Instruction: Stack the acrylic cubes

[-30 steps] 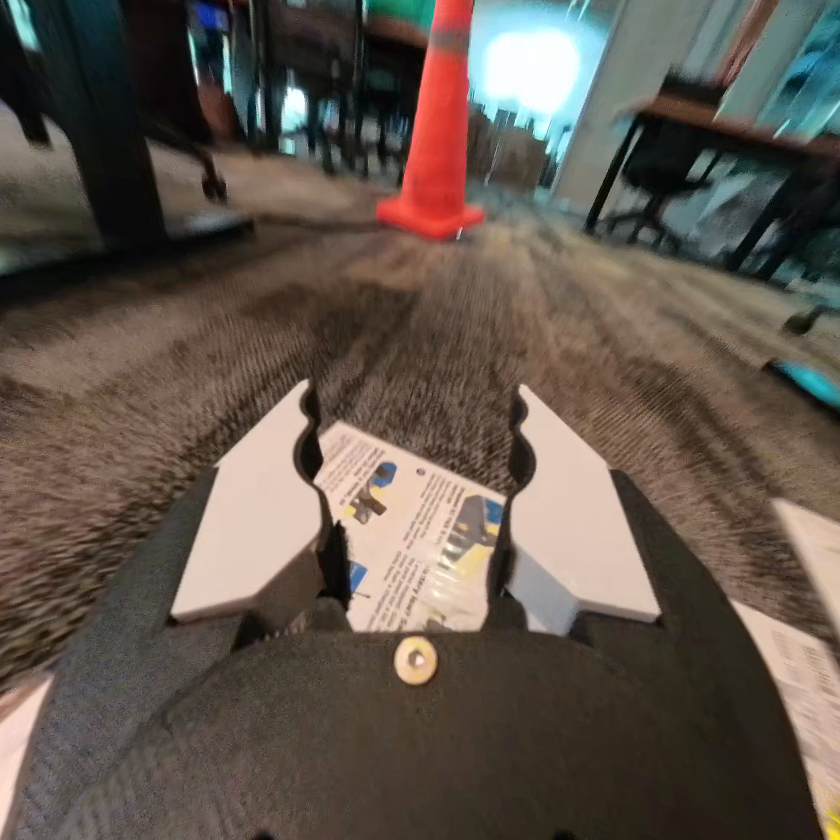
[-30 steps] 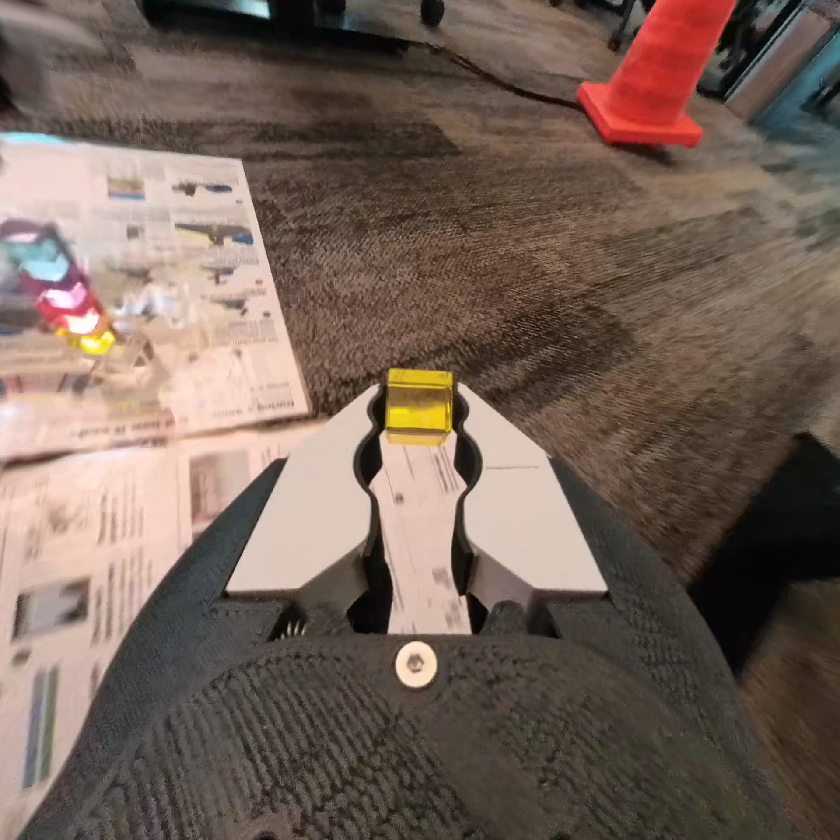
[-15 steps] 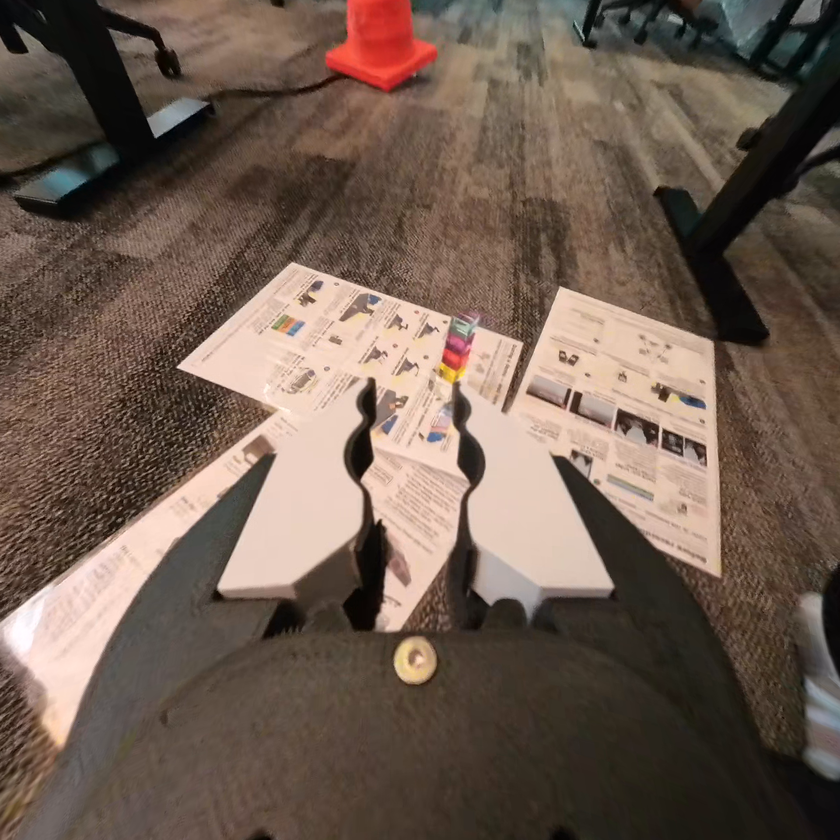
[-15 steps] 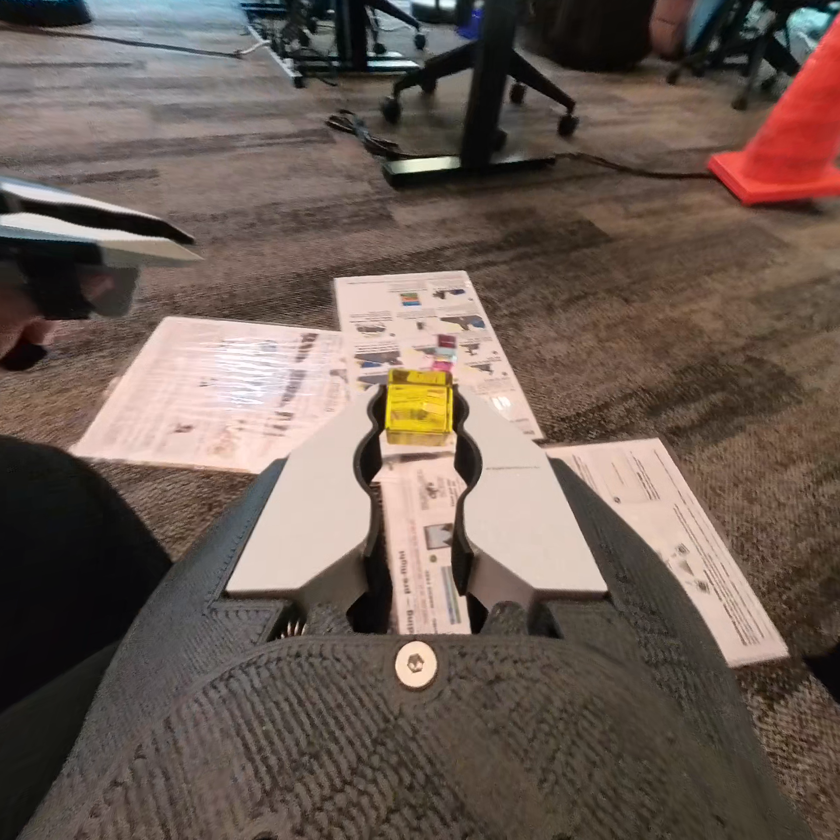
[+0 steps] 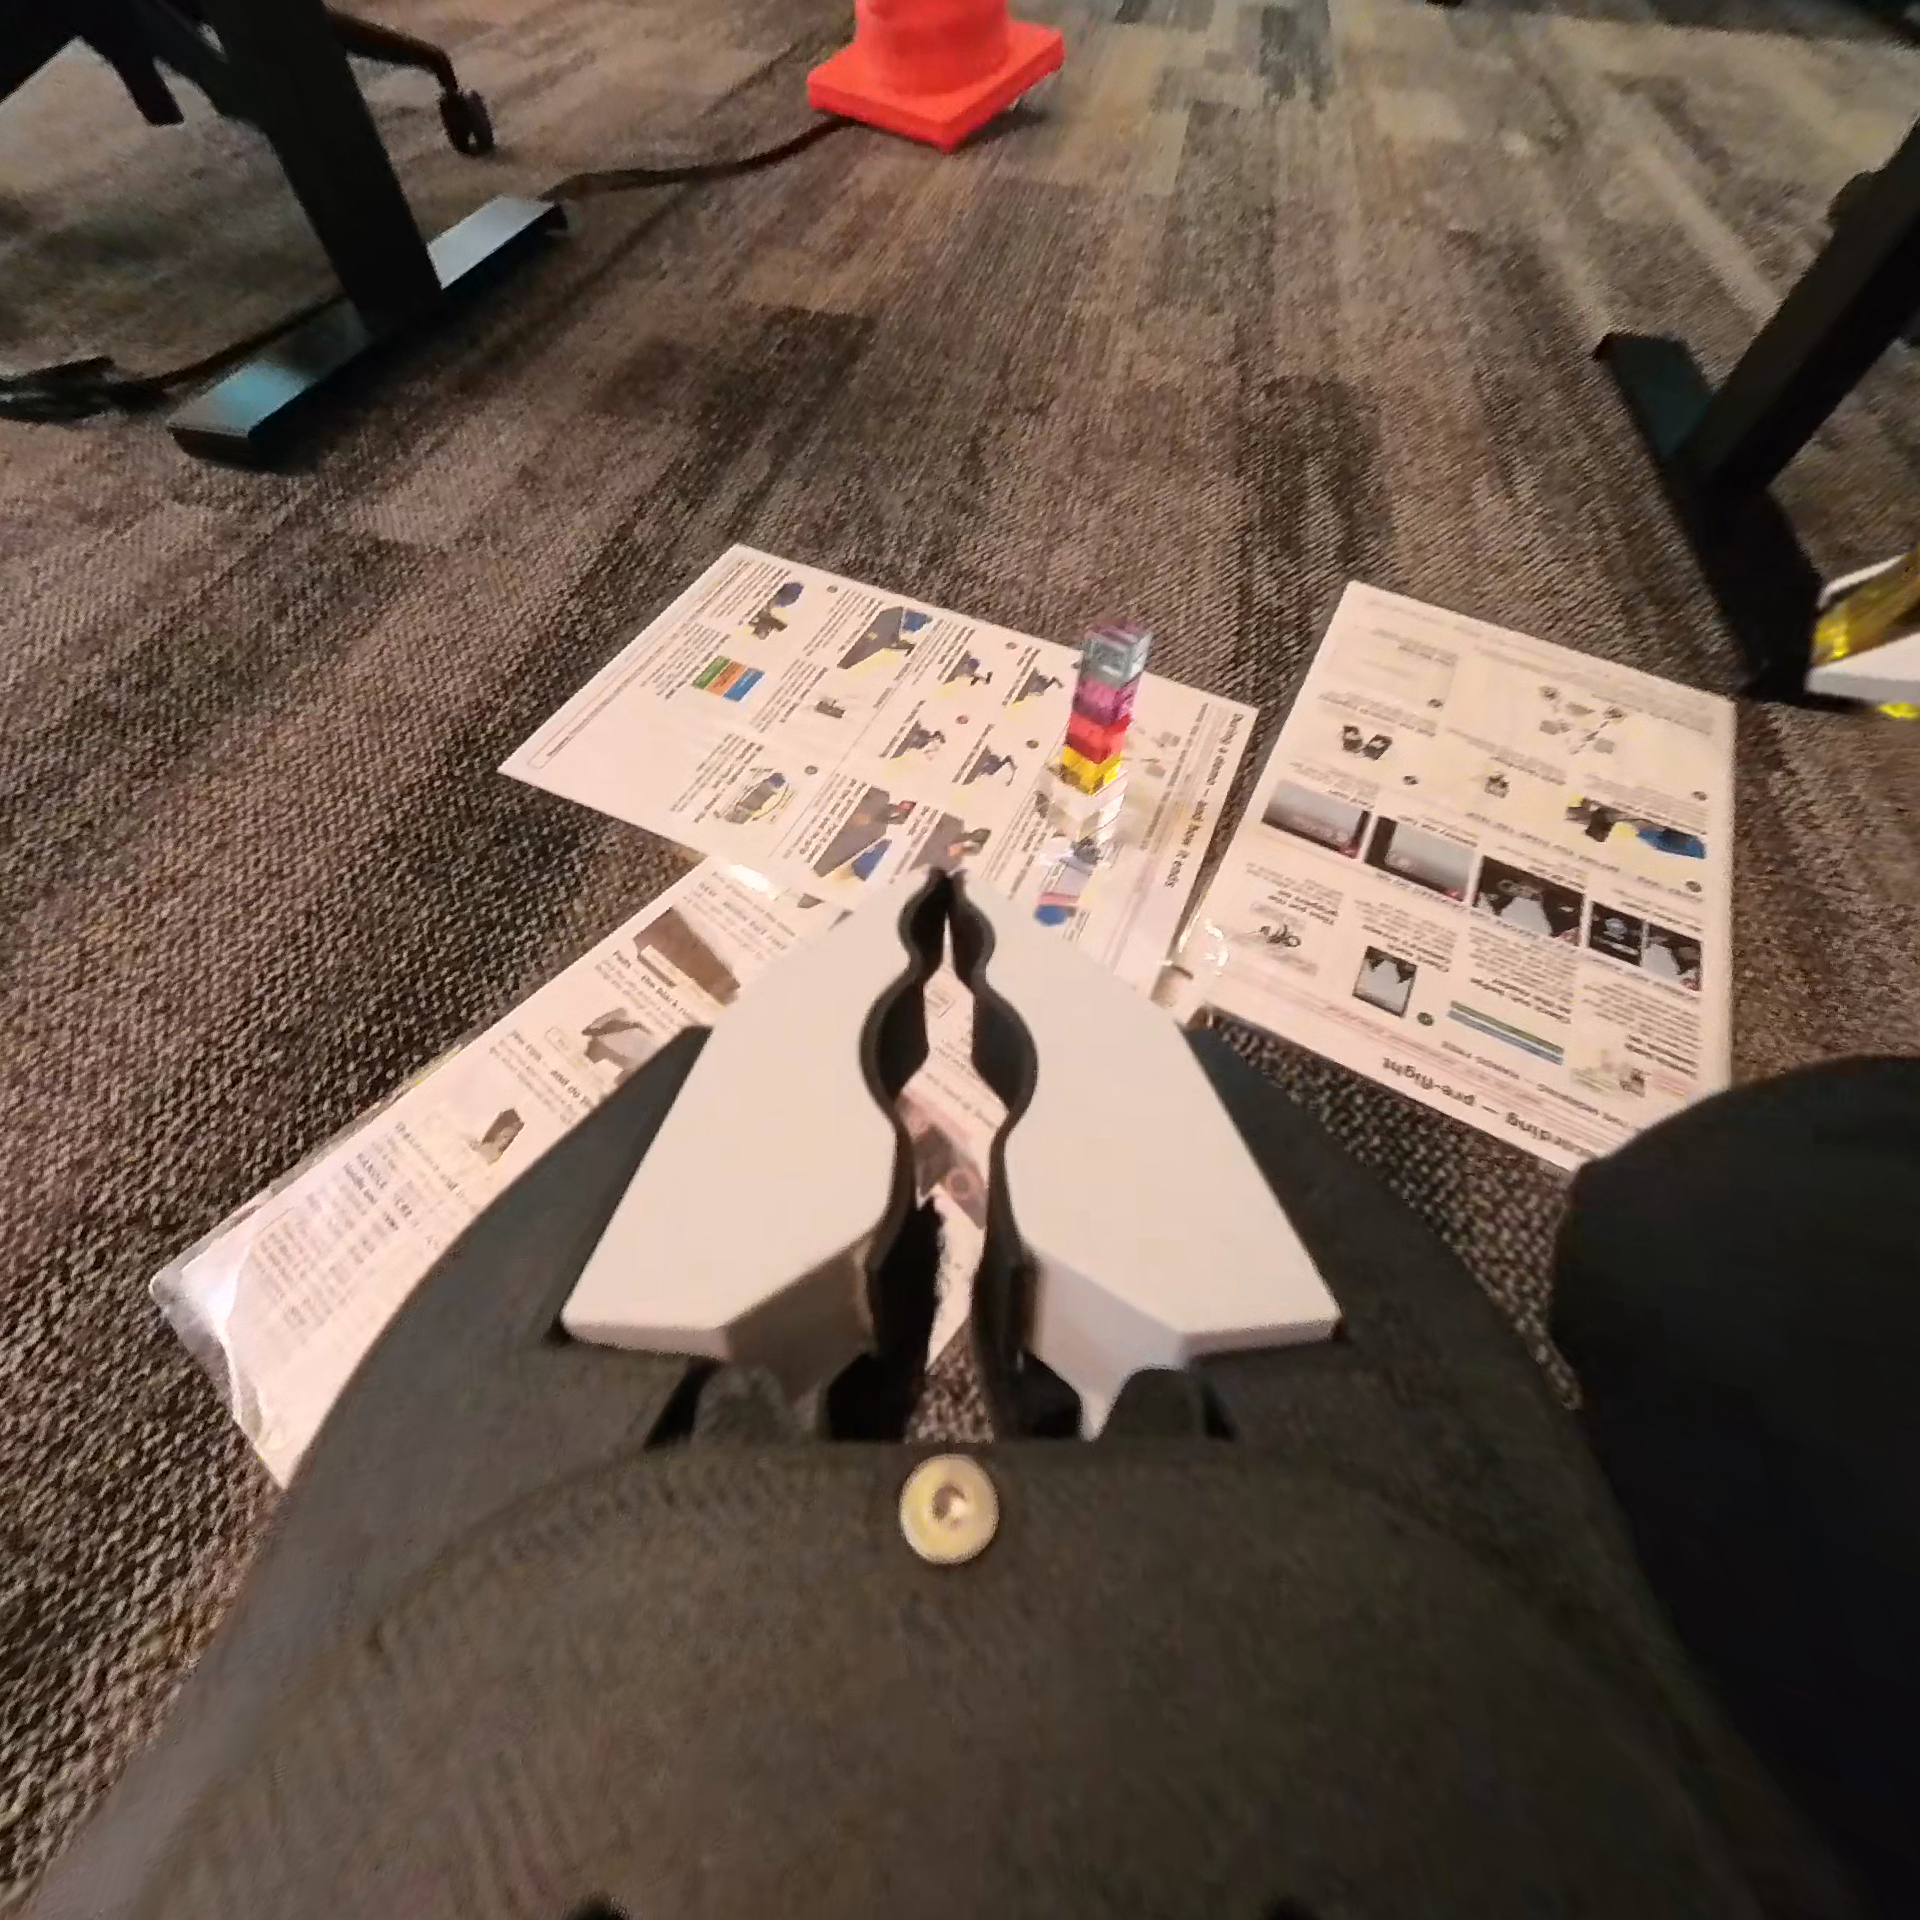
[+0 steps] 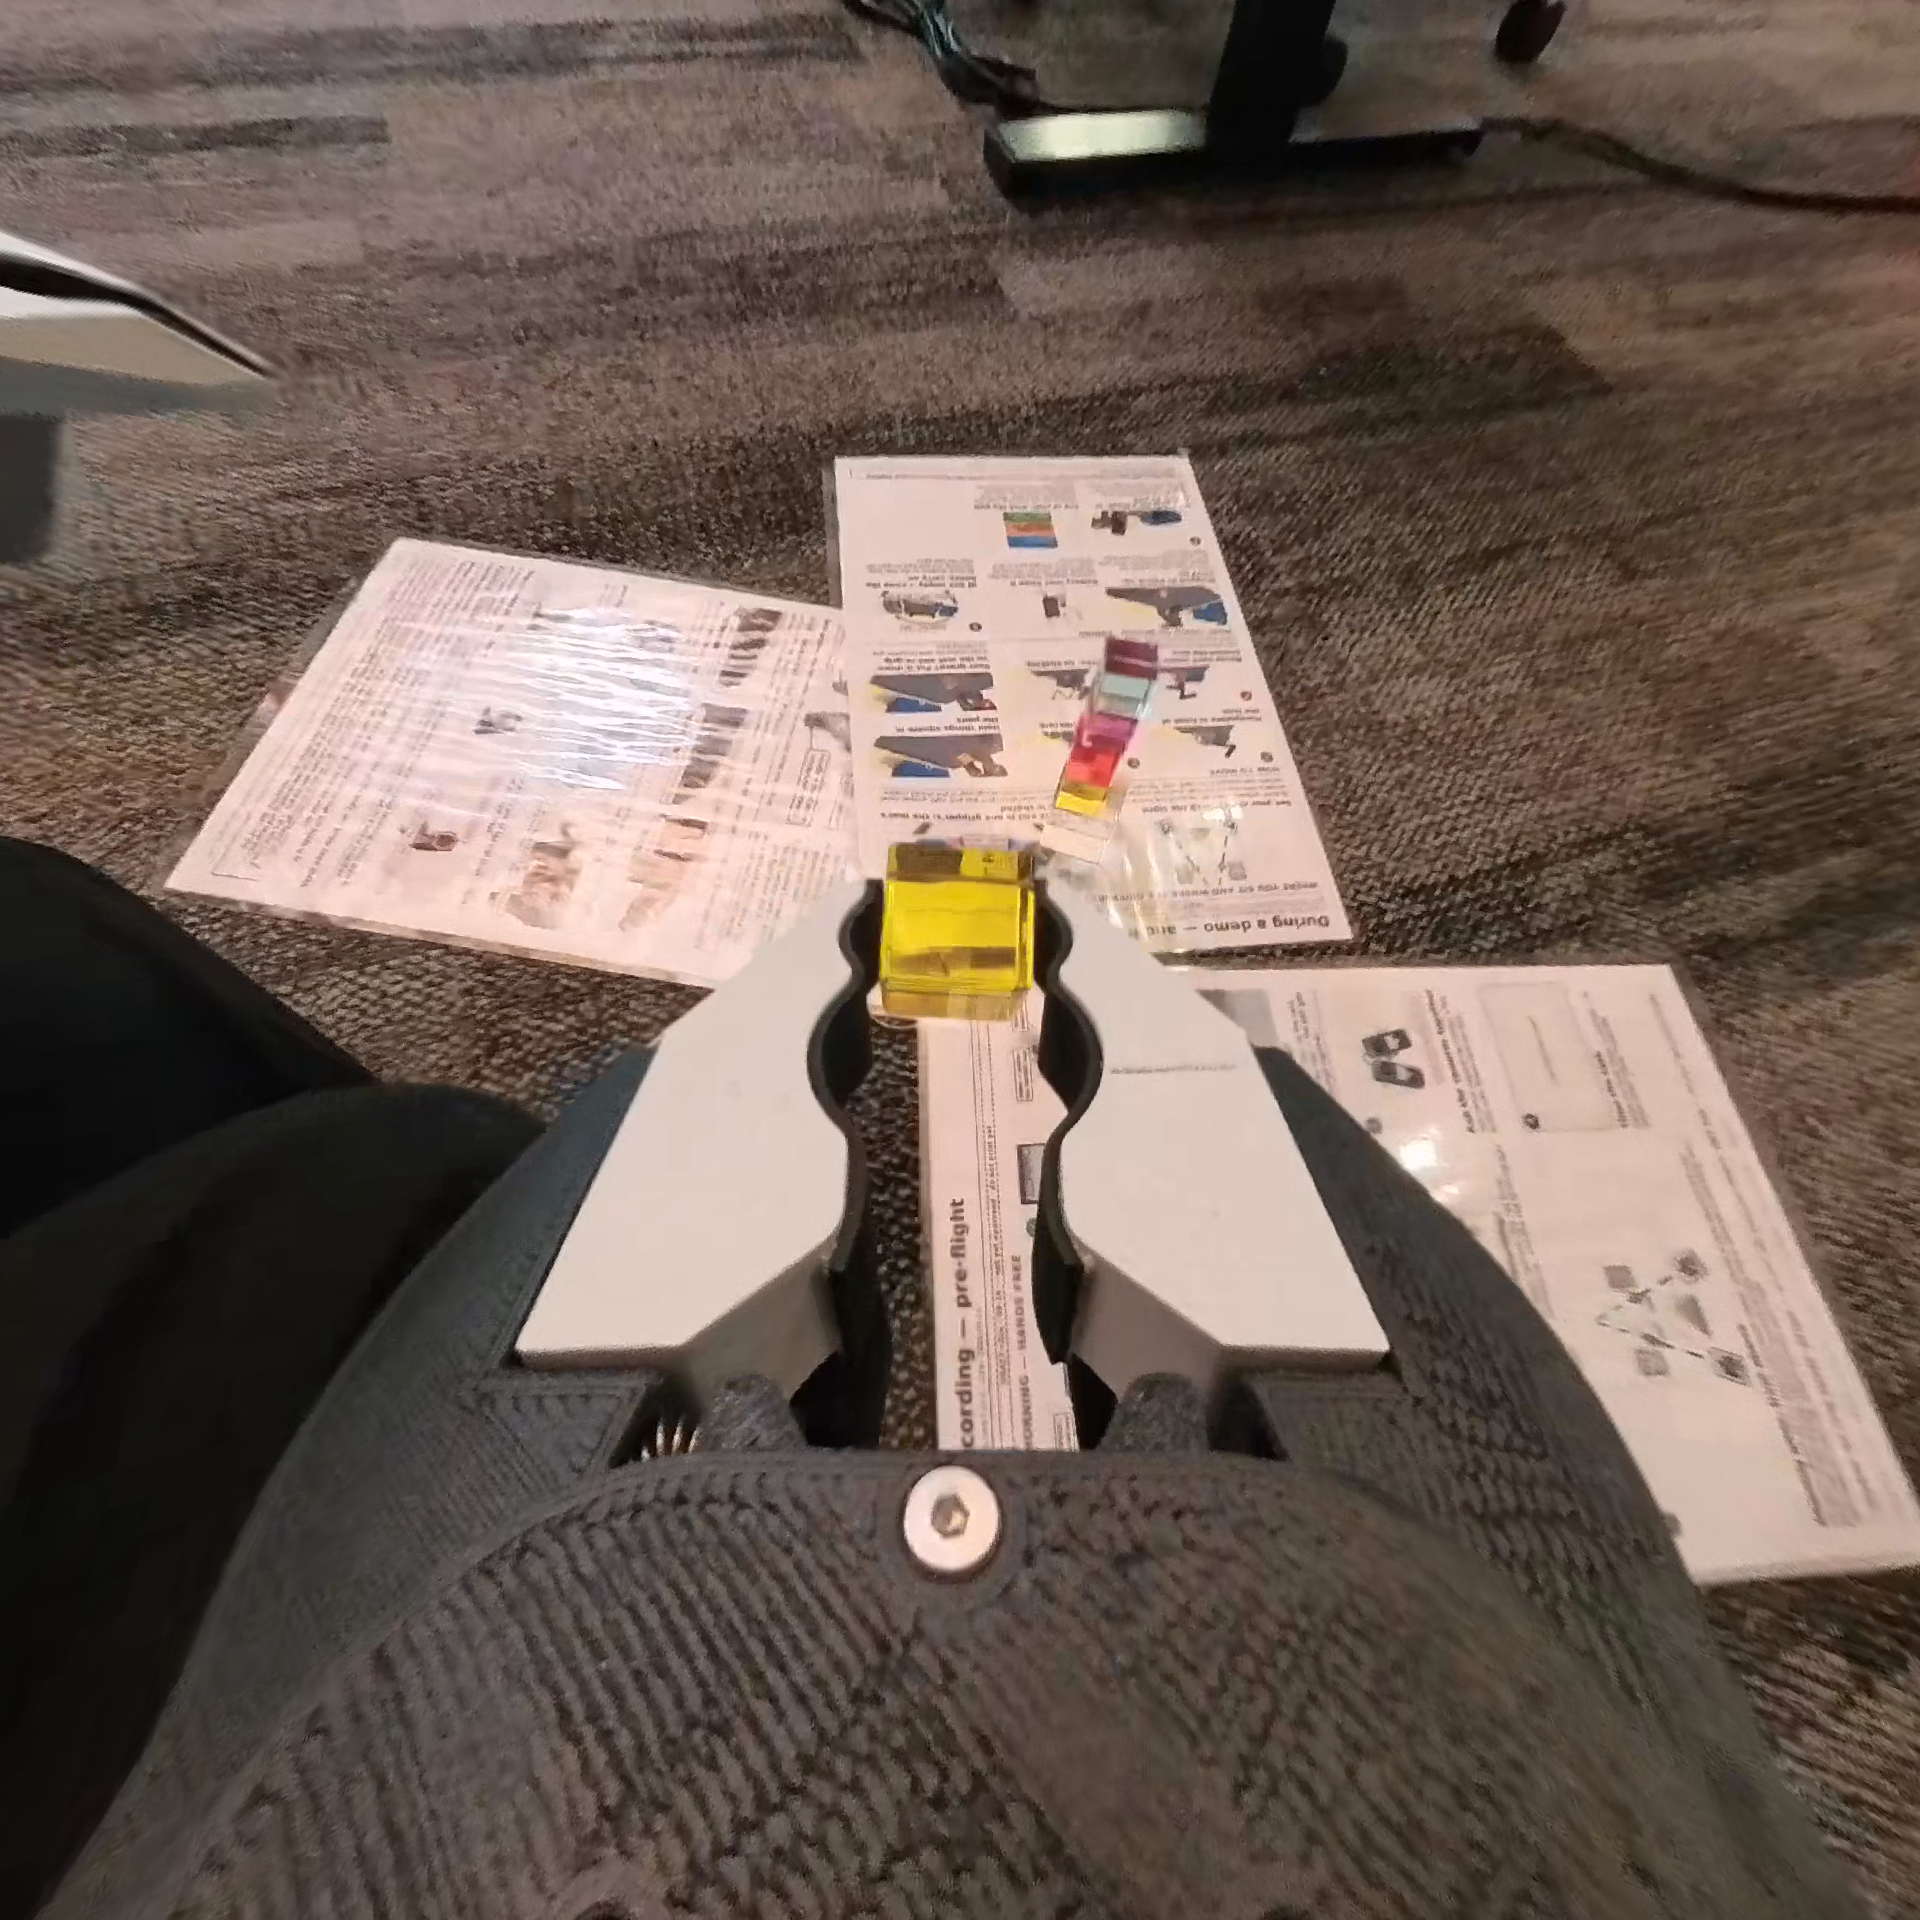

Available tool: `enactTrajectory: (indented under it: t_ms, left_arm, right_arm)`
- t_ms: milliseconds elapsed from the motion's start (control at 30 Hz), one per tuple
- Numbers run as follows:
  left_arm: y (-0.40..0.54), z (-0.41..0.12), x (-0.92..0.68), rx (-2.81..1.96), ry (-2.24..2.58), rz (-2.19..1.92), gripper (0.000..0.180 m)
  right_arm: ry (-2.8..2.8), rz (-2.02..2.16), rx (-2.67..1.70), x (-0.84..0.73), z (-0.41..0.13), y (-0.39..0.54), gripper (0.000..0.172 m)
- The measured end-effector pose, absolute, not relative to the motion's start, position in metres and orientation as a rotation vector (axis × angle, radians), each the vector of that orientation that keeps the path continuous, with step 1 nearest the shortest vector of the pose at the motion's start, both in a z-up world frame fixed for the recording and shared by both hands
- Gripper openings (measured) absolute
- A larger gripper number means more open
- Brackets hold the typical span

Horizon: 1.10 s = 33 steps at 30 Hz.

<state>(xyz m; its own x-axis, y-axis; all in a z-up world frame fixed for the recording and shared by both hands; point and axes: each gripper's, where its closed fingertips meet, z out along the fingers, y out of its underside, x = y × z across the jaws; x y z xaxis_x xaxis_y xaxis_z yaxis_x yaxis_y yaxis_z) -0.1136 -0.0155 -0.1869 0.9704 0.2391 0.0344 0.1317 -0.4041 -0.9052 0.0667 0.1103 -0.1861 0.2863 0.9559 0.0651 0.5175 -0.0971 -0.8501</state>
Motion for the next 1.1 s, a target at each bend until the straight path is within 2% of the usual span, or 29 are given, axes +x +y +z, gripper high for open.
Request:
enactTrajectory:
  t_ms: [167,400,500,767,867,900,1100]
  left_arm:
    - [-0.014,-0.221,-0.128,-2.074,-0.324,0.137,0.0]
    - [-0.052,-0.28,-0.148,-2.077,-0.325,0.119,0.0]
    - [-0.055,-0.276,-0.152,-2.002,-0.373,0.107,0.0]
    - [-0.042,-0.276,-0.141,-1.99,-0.227,0.278,0.0]
    - [-0.037,-0.285,-0.133,-2.041,-0.149,0.303,0.0]
    - [-0.036,-0.287,-0.132,-2.05,-0.136,0.305,0.0]
    - [-0.037,-0.292,-0.135,-2.067,-0.168,0.274,0.0]
  right_arm:
    - [-1.363,0.634,-1.805,0.048,-0.252,0.164,0.026]
    - [-1.333,0.461,-1.97,0.036,-0.372,0.256,0.026]
    - [-1.34,0.459,-2.009,0.036,-0.402,0.274,0.025]
    - [-1.321,0.552,-2.022,0.052,-0.448,0.27,0.025]
    - [-1.277,0.579,-1.986,0.059,-0.445,0.272,0.051]
    - [-1.266,0.583,-1.98,0.062,-0.444,0.272,0.054]
    - [-1.196,0.665,-1.978,0.064,-0.433,0.275,0.045]
